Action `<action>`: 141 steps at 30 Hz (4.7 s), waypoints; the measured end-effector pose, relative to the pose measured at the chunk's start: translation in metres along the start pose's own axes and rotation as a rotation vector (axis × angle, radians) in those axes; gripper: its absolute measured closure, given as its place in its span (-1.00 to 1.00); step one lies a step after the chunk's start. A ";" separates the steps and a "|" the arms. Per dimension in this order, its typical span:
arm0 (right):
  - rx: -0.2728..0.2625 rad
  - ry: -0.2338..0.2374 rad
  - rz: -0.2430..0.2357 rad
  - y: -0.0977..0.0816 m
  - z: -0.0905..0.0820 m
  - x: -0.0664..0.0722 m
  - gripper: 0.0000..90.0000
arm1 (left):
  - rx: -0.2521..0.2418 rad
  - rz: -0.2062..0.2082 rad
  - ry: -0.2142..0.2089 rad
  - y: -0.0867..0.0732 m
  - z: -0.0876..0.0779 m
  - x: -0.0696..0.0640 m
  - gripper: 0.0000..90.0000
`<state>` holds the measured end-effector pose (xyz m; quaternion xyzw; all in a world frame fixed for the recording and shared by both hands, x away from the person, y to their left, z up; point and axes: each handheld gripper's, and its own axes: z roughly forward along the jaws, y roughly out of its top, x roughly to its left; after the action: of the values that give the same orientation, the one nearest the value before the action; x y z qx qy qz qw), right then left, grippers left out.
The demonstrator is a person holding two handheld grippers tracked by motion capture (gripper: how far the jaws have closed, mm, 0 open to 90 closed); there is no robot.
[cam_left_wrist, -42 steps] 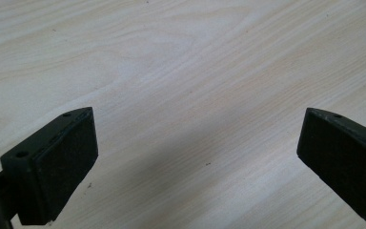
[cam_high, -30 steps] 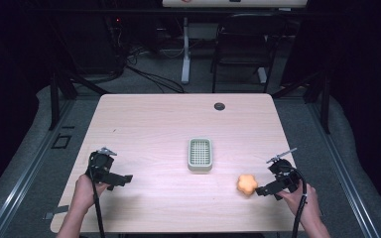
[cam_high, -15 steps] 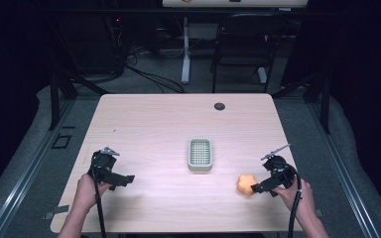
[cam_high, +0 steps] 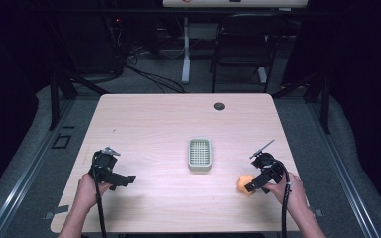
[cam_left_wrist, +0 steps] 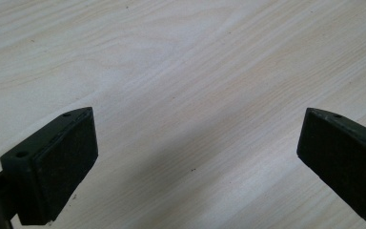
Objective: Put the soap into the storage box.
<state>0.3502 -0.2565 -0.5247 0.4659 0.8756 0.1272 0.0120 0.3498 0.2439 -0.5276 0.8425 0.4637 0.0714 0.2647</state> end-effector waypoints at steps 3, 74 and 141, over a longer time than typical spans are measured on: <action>-0.003 -0.006 -0.005 0.006 0.003 0.001 -1.00 | 0.004 -0.004 -0.004 -0.001 0.000 0.000 -1.00; 0.050 0.016 -0.024 0.018 0.028 0.019 -0.44 | 0.011 0.004 0.005 -0.003 -0.002 0.000 -1.00; 0.074 -0.005 -0.119 0.069 0.004 0.023 -0.44 | 0.014 0.013 -0.007 -0.003 -0.002 -0.001 -1.00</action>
<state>0.3935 -0.2002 -0.5101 0.4134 0.9058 0.0925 0.0045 0.3460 0.2454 -0.5277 0.8477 0.4575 0.0668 0.2599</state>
